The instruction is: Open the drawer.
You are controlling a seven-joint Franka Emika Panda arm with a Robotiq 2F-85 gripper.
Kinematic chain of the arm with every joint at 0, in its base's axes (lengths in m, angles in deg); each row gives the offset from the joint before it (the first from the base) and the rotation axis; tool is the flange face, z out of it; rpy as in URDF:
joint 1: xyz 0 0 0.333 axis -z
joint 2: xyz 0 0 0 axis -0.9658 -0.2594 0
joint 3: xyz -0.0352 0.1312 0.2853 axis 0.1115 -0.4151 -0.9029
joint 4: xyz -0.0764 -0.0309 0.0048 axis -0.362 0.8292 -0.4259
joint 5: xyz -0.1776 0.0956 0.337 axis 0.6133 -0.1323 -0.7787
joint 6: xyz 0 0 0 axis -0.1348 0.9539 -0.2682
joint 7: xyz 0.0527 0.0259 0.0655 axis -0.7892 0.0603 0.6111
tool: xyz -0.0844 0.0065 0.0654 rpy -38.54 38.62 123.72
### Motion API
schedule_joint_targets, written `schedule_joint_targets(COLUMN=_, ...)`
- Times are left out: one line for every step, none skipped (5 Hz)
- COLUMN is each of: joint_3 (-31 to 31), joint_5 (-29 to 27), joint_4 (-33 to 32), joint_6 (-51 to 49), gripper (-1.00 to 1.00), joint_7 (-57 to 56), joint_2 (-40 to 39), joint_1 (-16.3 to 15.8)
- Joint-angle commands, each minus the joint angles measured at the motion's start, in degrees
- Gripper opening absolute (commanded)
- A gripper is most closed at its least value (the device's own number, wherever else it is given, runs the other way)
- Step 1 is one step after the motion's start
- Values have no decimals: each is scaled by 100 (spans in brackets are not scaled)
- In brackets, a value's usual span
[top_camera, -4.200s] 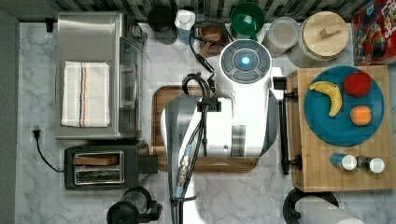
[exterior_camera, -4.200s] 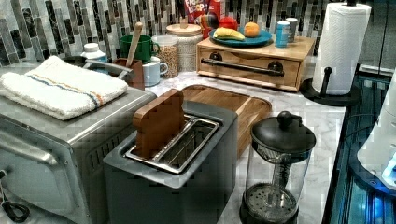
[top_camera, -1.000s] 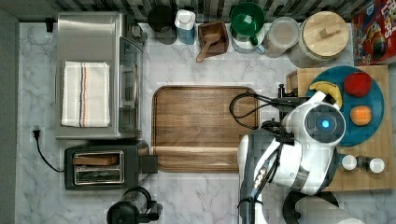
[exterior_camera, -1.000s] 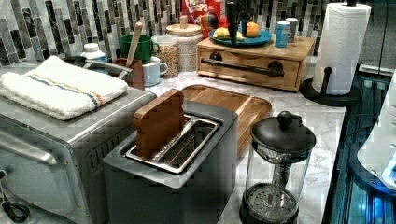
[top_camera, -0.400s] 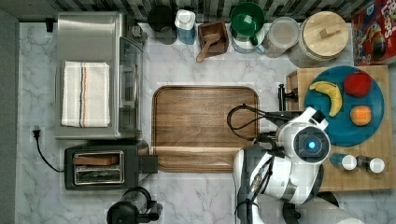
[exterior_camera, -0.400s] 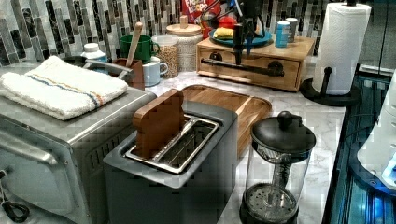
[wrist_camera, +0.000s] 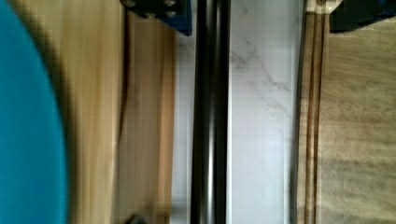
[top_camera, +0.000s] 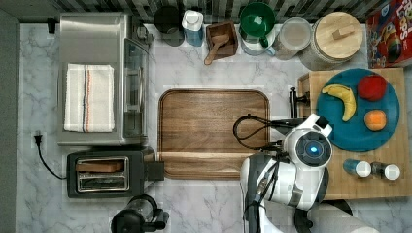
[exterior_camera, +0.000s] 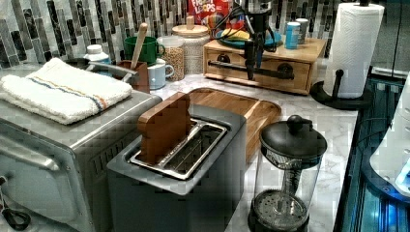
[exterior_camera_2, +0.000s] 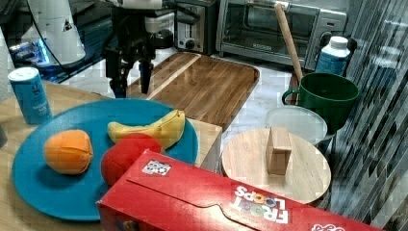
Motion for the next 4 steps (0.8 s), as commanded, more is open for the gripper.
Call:
schedule_joint_targets(joint_3=-125, joint_5=-347, joint_4=409, joint_6=729, gripper=100, joint_7=77, joint_2=-447, joint_1=-94)
schedule_joint_targets(joint_3=-236, joint_5=-138, joint_4=647, joint_6=552, gripper=100, joint_7=905, joint_2=-565, joint_1=-247)
schedule_joint_targets(joint_3=-293, joint_5=-290, joint_4=882, joint_6=488, gripper=100, joint_7=1298, joint_2=-774, joint_1=-412)
schedule_joint_targets(joint_3=-412, joint_5=-325, joint_4=1007, joint_6=581, gripper=100, joint_7=1778, joint_2=-951, joint_1=-575)
